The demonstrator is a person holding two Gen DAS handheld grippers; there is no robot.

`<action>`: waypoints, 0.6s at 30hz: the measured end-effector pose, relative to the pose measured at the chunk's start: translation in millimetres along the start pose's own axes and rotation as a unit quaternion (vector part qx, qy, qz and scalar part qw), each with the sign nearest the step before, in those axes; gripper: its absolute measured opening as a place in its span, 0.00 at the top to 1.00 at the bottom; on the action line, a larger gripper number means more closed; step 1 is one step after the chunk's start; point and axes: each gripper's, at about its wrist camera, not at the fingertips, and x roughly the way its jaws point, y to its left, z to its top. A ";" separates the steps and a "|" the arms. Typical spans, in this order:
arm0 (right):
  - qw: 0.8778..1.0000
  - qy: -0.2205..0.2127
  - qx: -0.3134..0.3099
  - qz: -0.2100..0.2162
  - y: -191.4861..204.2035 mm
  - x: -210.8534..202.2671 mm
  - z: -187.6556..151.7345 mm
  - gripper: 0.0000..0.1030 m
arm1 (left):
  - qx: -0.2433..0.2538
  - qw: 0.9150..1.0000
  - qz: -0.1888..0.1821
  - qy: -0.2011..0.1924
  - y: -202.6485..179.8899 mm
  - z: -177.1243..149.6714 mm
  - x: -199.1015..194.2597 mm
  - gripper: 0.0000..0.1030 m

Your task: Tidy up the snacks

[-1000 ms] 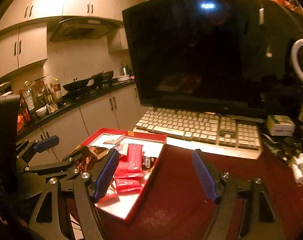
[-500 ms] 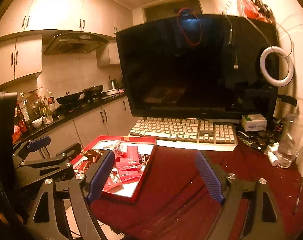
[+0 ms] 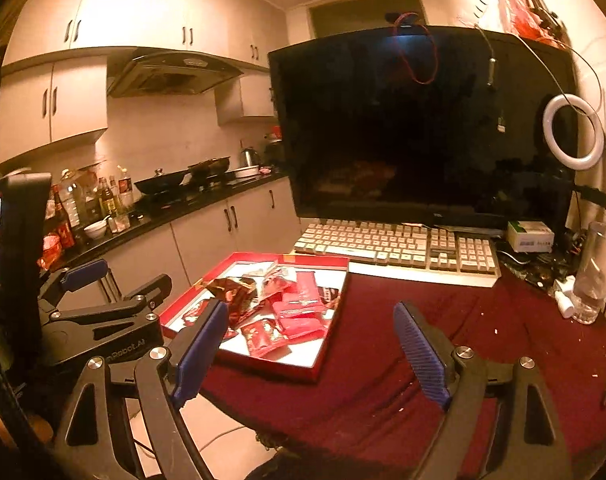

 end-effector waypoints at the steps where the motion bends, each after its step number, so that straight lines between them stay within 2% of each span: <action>1: 1.000 -0.002 -0.003 0.002 3.1 -1.0 1.2 0.16 | -0.001 1.000 0.003 -0.002 2.9 -0.5 -1.5 0.20; 12: 0.999 -0.022 -0.042 0.016 34.9 -16.4 13.3 0.16 | -0.005 1.000 0.015 -0.015 15.5 0.8 -9.5 0.19; 18: 0.998 -0.026 -0.053 0.013 39.8 -17.8 14.3 0.16 | -0.007 1.000 0.018 -0.020 20.2 2.0 -10.8 0.19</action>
